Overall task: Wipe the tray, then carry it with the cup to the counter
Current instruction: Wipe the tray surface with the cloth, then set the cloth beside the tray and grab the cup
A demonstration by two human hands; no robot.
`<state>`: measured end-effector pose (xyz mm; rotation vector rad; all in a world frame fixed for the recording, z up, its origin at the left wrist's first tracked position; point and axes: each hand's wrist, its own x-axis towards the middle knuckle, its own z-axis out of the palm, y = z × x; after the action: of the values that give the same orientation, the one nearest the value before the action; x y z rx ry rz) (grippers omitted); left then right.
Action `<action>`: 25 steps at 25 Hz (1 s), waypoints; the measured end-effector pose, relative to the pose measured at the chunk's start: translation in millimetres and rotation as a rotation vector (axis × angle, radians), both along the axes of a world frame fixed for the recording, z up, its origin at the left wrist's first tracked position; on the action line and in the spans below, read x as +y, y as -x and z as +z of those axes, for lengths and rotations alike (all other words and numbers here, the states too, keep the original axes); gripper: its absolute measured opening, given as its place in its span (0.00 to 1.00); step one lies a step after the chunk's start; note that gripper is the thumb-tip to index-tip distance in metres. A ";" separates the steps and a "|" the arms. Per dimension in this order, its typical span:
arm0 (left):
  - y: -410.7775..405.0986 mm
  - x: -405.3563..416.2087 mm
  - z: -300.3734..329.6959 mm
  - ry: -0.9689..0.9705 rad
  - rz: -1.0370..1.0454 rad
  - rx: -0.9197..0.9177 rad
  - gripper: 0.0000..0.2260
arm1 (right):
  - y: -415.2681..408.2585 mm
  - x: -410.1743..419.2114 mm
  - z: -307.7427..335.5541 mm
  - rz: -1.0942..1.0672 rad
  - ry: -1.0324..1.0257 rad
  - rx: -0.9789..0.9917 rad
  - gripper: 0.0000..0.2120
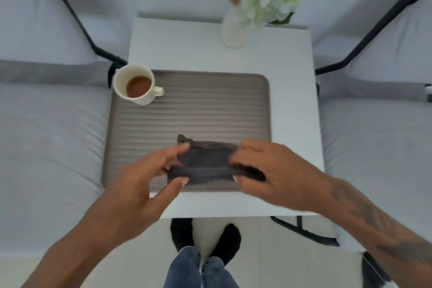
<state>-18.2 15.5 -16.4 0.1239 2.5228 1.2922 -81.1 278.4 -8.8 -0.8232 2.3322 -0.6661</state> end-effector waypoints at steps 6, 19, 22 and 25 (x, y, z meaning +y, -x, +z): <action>34.7 107.2 -1.5 0.024 -0.208 0.095 0.10 | -16.6 120.5 2.1 -0.213 -0.065 0.195 0.09; 53.7 215.6 -117.4 0.321 -0.354 0.468 0.09 | -32.3 205.4 -111.2 -0.386 -0.069 0.520 0.11; 14.0 193.9 -134.4 0.393 -0.433 0.438 0.07 | -73.8 198.4 -149.1 -0.373 -0.166 0.414 0.19; -3.5 124.5 -104.0 0.125 0.000 0.346 0.06 | -60.3 155.6 -129.4 -0.561 -0.079 0.389 0.19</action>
<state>-14.7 140.0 -120.5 0.3475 2.8835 1.1953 -20.7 434.0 -138.2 -0.2633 2.9617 -0.6739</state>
